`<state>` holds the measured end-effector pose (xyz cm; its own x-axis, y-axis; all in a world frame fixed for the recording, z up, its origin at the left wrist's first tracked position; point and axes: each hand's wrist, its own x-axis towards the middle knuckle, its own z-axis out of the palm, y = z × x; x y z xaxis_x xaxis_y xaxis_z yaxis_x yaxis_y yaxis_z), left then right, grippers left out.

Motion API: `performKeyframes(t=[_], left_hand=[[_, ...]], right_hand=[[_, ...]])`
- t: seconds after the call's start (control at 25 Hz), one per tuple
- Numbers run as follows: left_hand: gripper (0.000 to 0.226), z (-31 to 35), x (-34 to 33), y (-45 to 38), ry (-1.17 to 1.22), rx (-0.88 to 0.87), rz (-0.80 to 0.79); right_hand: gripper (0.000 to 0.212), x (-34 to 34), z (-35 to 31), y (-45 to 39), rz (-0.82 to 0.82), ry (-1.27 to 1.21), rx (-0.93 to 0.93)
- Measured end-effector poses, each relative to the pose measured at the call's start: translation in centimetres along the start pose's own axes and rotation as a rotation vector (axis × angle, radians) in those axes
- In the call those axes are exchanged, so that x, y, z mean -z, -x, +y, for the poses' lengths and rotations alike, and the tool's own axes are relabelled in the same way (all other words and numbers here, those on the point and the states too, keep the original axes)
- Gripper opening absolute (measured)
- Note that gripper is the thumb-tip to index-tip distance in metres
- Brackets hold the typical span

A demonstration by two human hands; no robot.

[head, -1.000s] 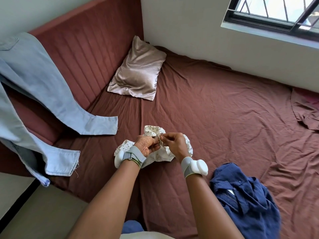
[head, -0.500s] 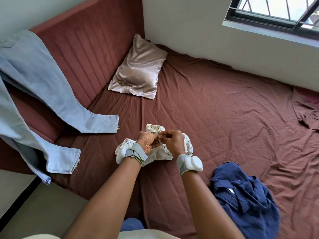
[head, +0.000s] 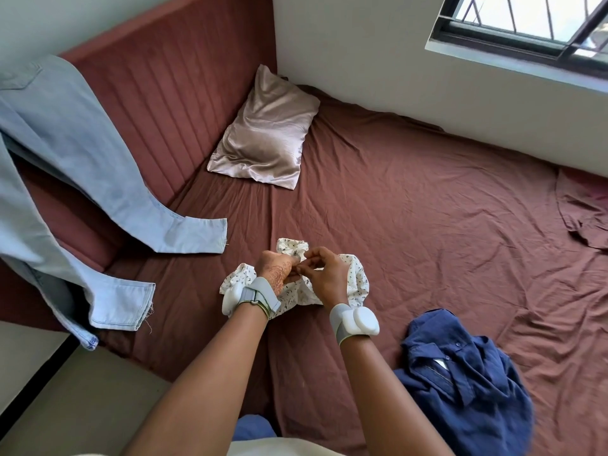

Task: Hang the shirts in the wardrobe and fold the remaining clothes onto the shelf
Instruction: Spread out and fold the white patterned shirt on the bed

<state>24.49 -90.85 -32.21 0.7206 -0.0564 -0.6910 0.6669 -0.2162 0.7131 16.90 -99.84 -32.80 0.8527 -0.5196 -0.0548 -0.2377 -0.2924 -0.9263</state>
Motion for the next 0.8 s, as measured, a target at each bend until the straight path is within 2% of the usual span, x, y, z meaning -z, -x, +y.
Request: performKeyframes(t=[0.08, 0.24, 0.36, 0.44, 0.56, 0.6, 0.68, 0.8], left_hand=[[0.019, -0.5, -0.1, -0.3, -0.01, -0.021, 0.035], [0.026, -1.0, 0.0, -0.2, 0.098, -0.034, -0.052], [0.033, -1.2, 0.0, 0.0, 0.117, -0.071, -0.043], [0.048, -1.1, 0.0, 0.2, 0.114, -0.146, -0.03], [0.068, -1.0, -0.2, -0.1, 0.119, -0.231, -0.07], [0.066, -0.9, -0.2, 0.0, 0.088, -0.242, -0.094], [0.059, -1.0, -0.1, 0.3, -0.026, -0.272, -0.116], [0.059, -1.2, 0.9, 0.6, -0.239, -0.428, -0.118]], right_hand=[[0.022, -0.3, 0.2, 0.1, 0.016, -0.001, -0.008], [0.017, -0.2, 0.6, 0.0, -0.01, -0.093, -0.115], [0.017, 0.2, 0.7, -0.4, -0.066, -0.16, -0.142], [0.01, 0.3, 0.6, -0.5, -0.12, -0.216, -0.158], [0.012, 0.5, 0.5, -0.6, -0.13, -0.205, -0.179], [0.007, 0.6, 0.5, -0.8, -0.121, -0.175, -0.177], [0.011, 0.8, 0.5, -1.2, -0.112, -0.054, -0.143], [0.014, 1.3, -0.3, -1.4, -0.136, 0.07, -0.071]])
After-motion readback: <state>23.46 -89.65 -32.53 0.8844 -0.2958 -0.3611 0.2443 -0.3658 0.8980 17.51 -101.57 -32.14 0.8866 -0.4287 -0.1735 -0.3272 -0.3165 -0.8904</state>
